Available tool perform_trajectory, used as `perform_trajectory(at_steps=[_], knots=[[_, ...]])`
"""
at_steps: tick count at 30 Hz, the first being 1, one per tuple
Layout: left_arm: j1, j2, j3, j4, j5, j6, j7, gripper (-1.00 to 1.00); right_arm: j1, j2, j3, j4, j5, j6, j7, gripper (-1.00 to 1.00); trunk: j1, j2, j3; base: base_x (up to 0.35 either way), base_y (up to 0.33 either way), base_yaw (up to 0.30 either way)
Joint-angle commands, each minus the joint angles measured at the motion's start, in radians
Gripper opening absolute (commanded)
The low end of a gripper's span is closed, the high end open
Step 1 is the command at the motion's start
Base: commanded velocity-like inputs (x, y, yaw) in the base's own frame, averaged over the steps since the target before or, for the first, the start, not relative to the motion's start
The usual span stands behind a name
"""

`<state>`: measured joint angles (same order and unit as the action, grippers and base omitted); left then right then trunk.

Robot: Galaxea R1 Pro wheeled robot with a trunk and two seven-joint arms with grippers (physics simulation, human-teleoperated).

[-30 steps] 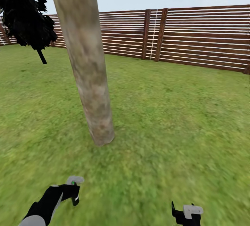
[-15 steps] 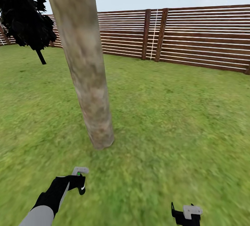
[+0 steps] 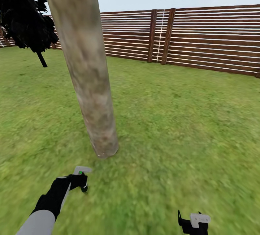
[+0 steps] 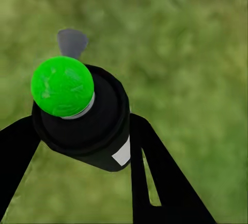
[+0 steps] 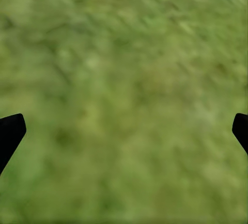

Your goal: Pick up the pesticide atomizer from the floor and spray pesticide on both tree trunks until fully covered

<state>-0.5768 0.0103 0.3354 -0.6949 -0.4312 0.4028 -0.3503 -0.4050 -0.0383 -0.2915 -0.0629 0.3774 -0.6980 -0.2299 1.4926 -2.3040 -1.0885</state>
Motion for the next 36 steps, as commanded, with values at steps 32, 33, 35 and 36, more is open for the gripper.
perform_trajectory(at_steps=[32, 33, 35, 36], knots=[[-0.058, -0.051, -0.064, -0.470, 0.000, 0.190, -0.115, -1.00, 0.000, -0.002, 0.000, -0.002, 0.000, 0.000, 0.000, 1.00, 0.000, 0.000, 0.000, -0.056, 0.000, 0.000], [-0.054, -0.045, -0.069, -0.471, 0.000, 0.190, -0.124, -1.00, 0.000, -0.002, 0.000, -0.002, 0.000, 0.000, 0.000, 1.00, 0.000, 0.000, 0.000, 0.000, 0.000, 0.000], [-0.050, -0.050, -0.109, -0.471, 0.000, 0.191, -0.163, -1.00, 0.000, -0.002, 0.000, -0.002, 0.000, 0.000, 0.000, 1.00, 0.000, 0.000, 0.000, 0.000, 0.000, 0.000], [-0.050, -0.050, -0.147, -0.471, 0.000, 0.192, -0.191, -1.00, 0.000, -0.002, 0.000, -0.002, 0.000, 0.000, 0.000, 1.00, 0.000, 0.000, 0.000, 0.000, 0.000, 0.000]])
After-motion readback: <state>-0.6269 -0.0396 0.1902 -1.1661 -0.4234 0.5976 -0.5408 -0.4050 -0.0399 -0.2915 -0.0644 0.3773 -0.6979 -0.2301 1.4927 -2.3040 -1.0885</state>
